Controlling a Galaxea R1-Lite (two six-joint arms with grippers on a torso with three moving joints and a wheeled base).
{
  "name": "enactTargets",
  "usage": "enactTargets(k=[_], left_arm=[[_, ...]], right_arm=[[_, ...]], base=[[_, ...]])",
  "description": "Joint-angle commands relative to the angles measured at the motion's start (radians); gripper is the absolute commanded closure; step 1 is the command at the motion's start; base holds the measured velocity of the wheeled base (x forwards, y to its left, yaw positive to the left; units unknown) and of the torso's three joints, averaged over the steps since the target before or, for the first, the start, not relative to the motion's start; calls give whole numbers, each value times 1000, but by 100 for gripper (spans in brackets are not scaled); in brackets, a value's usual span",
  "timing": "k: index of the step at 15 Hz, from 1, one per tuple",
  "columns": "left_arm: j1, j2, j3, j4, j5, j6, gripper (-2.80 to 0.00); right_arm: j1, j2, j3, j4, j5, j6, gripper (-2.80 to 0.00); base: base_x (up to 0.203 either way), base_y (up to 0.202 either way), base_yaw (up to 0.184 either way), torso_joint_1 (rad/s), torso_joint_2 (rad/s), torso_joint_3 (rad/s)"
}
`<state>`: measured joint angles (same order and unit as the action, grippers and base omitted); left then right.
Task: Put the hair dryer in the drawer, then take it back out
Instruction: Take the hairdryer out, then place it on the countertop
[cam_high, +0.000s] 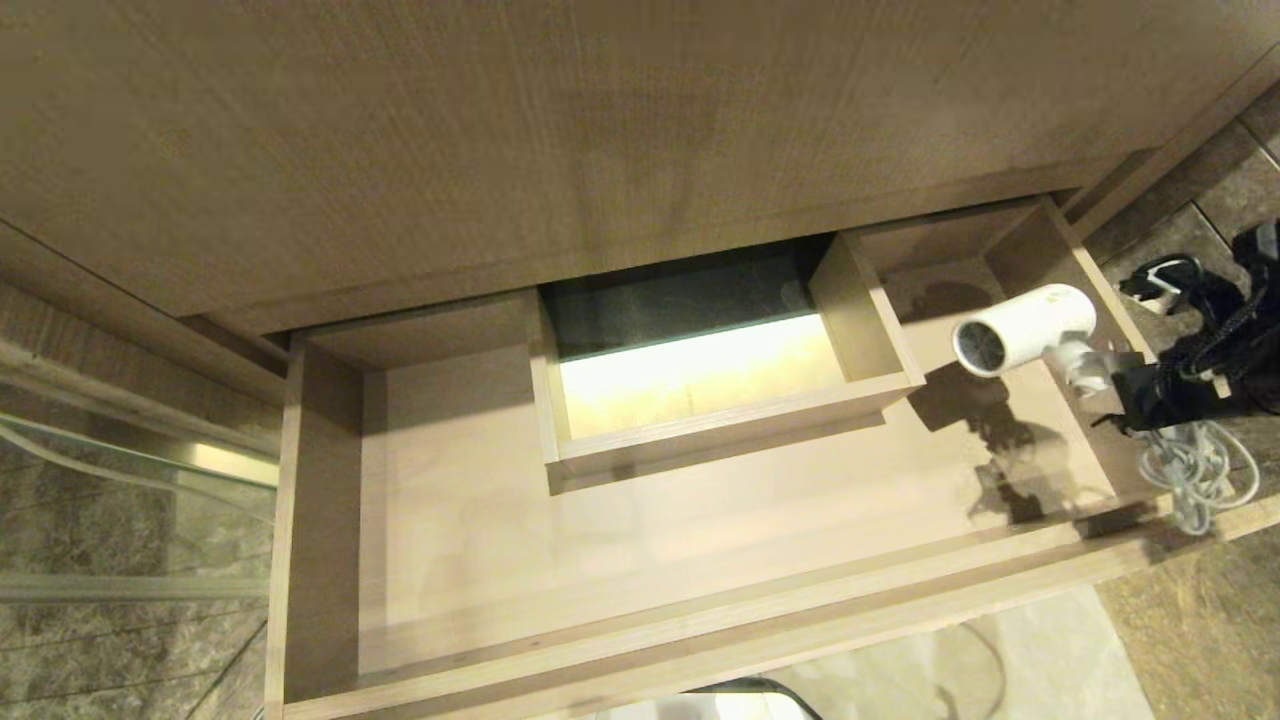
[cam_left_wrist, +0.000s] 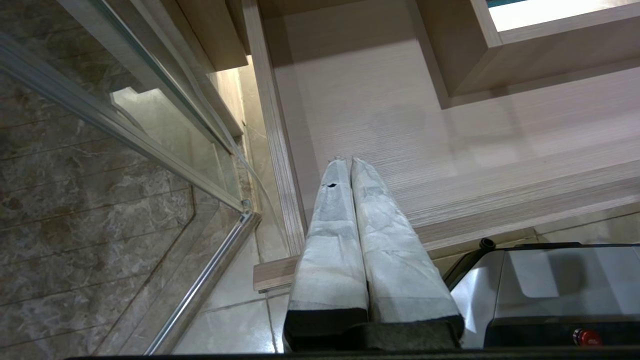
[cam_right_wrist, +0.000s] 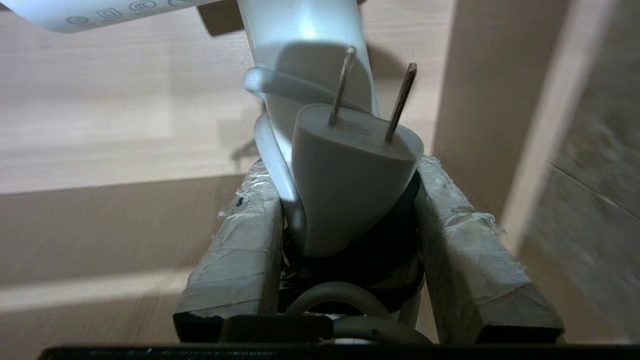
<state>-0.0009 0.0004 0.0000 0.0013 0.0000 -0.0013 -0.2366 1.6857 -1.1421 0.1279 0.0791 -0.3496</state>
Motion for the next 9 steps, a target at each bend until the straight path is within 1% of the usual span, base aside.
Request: enactTargets(k=[1, 3, 6, 9], left_arm=[[-1, 0, 0, 0, 0, 0, 0], [-1, -2, 0, 0, 0, 0, 0], [-1, 0, 2, 0, 0, 0, 0], [-1, 0, 0, 0, 0, 0, 0]], right_arm=[[-1, -176, 75, 5, -9, -4, 0], [-2, -251, 103, 6, -15, -2, 0], [-2, -366, 85, -1, -17, -1, 0], [-3, -480, 118, 6, -17, -1, 0]], base=[[0, 0, 0, 0, 0, 0], [0, 0, 0, 0, 0, 0], [0, 0, 0, 0, 0, 0], [0, 0, 0, 0, 0, 0]])
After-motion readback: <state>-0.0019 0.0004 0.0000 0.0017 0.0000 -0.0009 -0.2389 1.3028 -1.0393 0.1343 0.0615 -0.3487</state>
